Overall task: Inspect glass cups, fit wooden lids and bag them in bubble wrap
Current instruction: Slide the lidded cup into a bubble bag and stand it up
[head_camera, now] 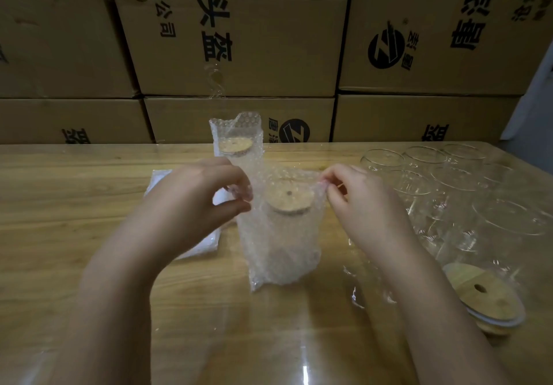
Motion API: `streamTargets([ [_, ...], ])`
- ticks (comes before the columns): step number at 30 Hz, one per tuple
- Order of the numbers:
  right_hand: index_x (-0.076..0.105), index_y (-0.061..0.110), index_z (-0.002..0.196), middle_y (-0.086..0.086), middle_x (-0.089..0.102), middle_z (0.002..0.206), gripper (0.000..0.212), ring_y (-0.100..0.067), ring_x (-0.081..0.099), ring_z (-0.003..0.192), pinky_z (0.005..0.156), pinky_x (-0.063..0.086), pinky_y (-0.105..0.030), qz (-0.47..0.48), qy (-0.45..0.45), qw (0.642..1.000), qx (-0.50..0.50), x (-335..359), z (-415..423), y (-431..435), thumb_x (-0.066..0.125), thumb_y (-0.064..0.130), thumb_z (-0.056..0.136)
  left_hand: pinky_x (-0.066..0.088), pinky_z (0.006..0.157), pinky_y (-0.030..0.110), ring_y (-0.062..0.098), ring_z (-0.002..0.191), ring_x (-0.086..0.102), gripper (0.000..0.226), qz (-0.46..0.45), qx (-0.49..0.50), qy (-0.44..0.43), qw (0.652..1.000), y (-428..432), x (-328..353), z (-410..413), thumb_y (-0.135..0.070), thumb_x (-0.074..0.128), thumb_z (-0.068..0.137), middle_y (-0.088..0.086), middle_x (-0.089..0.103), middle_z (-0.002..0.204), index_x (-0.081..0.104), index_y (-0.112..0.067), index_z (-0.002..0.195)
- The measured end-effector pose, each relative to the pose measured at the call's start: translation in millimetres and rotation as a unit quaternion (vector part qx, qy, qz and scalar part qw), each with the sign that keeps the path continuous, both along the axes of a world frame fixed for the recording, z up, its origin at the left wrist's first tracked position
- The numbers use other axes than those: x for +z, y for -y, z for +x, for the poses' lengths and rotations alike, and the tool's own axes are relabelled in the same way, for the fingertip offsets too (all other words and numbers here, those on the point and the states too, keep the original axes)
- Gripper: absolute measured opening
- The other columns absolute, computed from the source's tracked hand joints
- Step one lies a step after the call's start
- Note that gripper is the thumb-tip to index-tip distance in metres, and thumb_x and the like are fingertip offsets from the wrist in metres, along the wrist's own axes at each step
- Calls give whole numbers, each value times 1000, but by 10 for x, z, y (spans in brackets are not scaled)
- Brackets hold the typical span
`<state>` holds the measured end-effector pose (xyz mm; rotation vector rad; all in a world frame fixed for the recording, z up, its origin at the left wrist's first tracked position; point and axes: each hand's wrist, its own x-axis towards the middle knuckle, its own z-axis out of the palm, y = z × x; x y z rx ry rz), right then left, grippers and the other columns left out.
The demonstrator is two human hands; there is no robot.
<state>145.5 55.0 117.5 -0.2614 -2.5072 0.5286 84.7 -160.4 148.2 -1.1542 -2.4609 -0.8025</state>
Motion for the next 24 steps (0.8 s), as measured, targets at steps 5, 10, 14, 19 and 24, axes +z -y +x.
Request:
streamTargets([
  [5,54,20,96,7,58,100,9,-17,56,83,69,44,-34,-7,-29,1000,0,44,35,31,45,19,96,51,75,45,13,86,58,2,43,57,-39,997,21,-43,-79,-21,69,83,-10,65,85,69,-23,83],
  [10,44,23,89,5,44,105,22,-15,50,83,61,41,-32,-46,-25,997,52,70,57,-18,42,2,89,52,68,42,13,85,58,6,66,33,-61,995,-77,-83,-91,-18,67,87,-11,62,83,71,-22,87],
  [14,54,46,98,20,32,134,57,0,43,102,74,35,-22,-76,27,983,165,120,134,-53,38,-7,86,52,67,37,15,86,57,5,74,-2,-62,995,-134,-88,-66,-18,66,87,-9,63,85,70,-21,88],
  [19,55,27,90,11,35,140,16,-14,41,122,82,43,-34,23,66,996,56,87,143,-111,45,16,92,51,69,46,17,96,54,14,54,15,-63,996,-110,-113,-119,-31,60,87,-10,61,95,70,-22,92],
  [24,54,24,98,11,43,122,8,-12,54,95,70,45,-29,-12,17,999,49,110,141,-146,47,22,94,51,78,40,8,100,47,38,6,60,-39,997,-114,-140,-122,-52,48,83,-8,51,120,68,-26,103],
])
